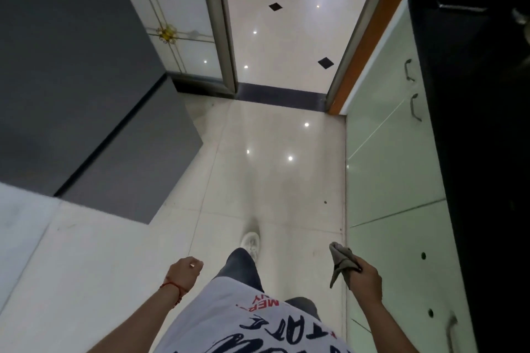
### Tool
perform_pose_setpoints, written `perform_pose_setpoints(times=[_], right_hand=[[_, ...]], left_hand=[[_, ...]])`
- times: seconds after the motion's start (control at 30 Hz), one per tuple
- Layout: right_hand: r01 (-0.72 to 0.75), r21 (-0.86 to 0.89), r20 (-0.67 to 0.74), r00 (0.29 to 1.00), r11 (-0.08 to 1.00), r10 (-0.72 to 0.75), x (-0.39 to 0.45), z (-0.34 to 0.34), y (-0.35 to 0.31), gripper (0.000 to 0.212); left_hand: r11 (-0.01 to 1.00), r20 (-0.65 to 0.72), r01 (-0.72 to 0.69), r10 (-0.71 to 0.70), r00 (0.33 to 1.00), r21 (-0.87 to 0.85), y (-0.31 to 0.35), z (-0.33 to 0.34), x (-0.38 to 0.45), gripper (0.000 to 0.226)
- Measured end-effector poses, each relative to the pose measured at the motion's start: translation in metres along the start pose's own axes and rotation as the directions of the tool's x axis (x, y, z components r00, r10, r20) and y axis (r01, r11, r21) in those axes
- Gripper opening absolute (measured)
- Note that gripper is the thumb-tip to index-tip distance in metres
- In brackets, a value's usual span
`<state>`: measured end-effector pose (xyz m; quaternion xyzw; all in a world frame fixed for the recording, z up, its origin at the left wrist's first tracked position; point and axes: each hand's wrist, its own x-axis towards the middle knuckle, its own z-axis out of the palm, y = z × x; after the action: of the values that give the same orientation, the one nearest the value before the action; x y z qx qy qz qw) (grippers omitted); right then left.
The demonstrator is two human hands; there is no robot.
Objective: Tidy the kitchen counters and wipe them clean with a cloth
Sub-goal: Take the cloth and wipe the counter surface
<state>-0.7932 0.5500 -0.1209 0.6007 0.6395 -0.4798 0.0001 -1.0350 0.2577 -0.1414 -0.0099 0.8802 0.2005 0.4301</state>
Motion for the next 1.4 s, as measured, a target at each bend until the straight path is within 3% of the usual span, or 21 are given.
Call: perform_pose_setpoints(times=[0.23, 0.43, 0.7, 0.87, 1.0, 1.13, 1.23, 1.33, 1.4], right_hand=[[-0.109, 0.044, -0.09, 0.99, 0.993, 0.113, 0.045, 0.007, -0.065, 0.026], [-0.167, 0.098, -0.091, 0.98, 0.981, 0.176, 0.103, 0.001, -0.102, 0.031], [-0.115, 0.215, -0.107, 0.984, 0.97, 0.14, 0.203, -0.05, -0.184, 0.029], [-0.018, 0.347, -0.191, 0.977, 0.938, 0.089, 0.249, -0.091, -0.252, 0.034], [0.06, 0.553, -0.279, 0.953, 0.831, 0.117, 0.271, -0.123, -0.286, 0.051], [0.092, 0.634, -0.378, 0.903, 0.768, 0.203, 0.286, -0.156, -0.307, 0.049], [0.105, 0.711, -0.465, 0.812, 0.695, 0.353, 0.3, -0.177, -0.312, 0.042], [0.184, 0.753, -0.563, 0.677, 0.632, 0.474, 0.311, -0.2, -0.324, 0.044], [0.219, 0.766, -0.594, 0.599, 0.604, 0.536, 0.319, -0.214, -0.33, 0.046]], left_hand=[[0.98, 0.043, -0.143, 0.139, 0.989, 0.139, 0.147, -0.074, 0.1, 0.028], [0.956, 0.078, -0.254, 0.244, 0.967, 0.148, 0.269, -0.078, 0.162, 0.027], [0.885, 0.149, -0.343, 0.311, 0.939, 0.316, 0.403, -0.058, 0.198, 0.03], [0.773, 0.228, -0.508, 0.454, 0.861, 0.381, 0.508, -0.042, 0.208, 0.032], [0.619, 0.363, -0.667, 0.559, 0.745, 0.414, 0.594, -0.014, 0.207, 0.032], [0.404, 0.491, -0.827, 0.668, 0.559, 0.392, 0.681, 0.02, 0.203, 0.029], [0.237, 0.588, -0.921, 0.714, 0.381, 0.309, 0.747, 0.044, 0.193, 0.031], [0.124, 0.665, -0.973, 0.713, 0.223, 0.192, 0.807, 0.064, 0.179, 0.053], [0.01, 0.69, -0.995, 0.719, 0.077, 0.101, 0.84, 0.081, 0.172, 0.062]])
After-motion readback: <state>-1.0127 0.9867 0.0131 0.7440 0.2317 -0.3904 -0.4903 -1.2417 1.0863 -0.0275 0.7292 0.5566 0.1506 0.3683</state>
